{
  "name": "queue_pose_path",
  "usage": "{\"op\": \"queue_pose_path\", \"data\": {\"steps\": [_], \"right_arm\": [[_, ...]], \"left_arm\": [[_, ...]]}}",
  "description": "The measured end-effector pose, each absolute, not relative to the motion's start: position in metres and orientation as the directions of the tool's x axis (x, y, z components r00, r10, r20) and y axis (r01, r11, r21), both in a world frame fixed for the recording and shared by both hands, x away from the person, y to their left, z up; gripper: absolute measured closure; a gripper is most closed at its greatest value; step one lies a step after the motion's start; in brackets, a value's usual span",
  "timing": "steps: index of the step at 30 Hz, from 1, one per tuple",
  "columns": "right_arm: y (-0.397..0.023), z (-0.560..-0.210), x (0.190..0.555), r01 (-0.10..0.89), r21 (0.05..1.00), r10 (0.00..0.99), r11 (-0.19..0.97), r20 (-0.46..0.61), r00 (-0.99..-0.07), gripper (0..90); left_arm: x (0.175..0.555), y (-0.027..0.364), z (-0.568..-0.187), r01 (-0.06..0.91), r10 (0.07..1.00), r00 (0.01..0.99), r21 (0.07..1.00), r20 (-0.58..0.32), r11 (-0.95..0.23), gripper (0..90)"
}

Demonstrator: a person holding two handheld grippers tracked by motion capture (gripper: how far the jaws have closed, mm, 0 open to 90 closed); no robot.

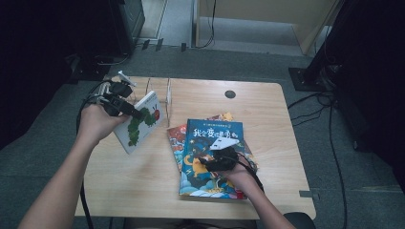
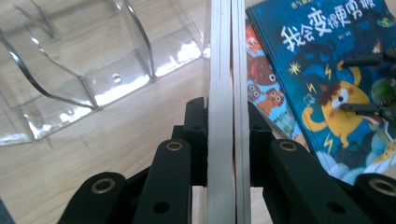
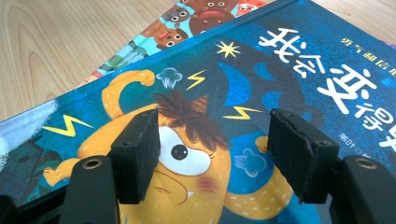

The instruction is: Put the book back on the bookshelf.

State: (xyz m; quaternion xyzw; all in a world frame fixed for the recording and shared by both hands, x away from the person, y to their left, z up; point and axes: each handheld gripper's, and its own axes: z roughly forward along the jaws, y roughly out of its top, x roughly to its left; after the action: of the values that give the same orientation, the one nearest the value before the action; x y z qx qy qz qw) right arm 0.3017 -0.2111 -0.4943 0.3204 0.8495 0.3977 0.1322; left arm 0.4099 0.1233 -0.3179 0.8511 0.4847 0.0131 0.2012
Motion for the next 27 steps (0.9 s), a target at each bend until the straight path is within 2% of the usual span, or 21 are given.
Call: {"op": "queue_pose_path", "data": {"steps": [27], "right_arm": [[-0.211, -0.494, 0.302, 0.440, 0.760, 0.650, 0.478, 0.030, -0.760, 34.5]], "left_arm": [[0.472, 0.099, -0.322, 0.850, 0.867, 0.473, 0.342, -0.158, -0.401, 77.6]]}}
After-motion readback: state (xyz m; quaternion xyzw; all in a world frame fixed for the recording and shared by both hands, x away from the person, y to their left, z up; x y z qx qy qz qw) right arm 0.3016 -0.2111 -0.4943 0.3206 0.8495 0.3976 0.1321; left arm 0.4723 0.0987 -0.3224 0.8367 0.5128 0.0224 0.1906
